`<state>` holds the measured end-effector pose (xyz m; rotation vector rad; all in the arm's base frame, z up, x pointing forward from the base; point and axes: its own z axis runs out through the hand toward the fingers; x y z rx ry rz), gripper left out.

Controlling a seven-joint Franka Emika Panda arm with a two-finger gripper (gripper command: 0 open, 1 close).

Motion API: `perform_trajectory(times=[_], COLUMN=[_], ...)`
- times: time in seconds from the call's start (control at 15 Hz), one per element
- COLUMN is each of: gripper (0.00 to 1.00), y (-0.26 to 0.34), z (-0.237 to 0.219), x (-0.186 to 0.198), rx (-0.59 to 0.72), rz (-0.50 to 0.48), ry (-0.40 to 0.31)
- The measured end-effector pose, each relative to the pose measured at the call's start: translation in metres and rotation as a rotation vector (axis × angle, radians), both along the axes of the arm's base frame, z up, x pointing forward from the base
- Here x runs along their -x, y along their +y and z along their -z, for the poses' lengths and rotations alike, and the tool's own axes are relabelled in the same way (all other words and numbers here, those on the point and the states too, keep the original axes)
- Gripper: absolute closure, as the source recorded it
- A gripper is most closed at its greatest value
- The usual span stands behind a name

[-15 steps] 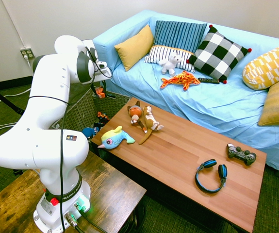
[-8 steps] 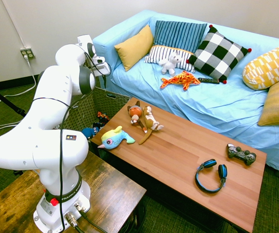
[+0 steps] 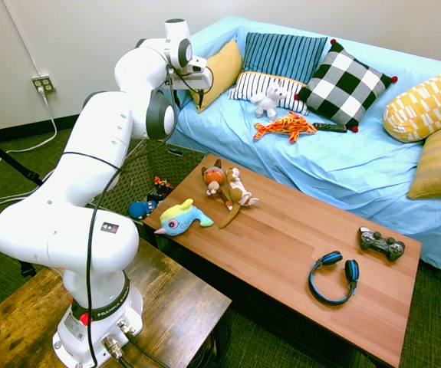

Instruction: Put the toy car in the basket

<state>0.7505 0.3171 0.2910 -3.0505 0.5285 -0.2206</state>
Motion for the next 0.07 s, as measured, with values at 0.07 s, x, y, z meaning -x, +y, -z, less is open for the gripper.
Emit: perform_trajectory(times=[0.07], gripper=[0.0], y=[-0.0209], z=[0.0045], x=[-0.0099], rx=[-0.04], rz=[0.029], ry=[-0.018])
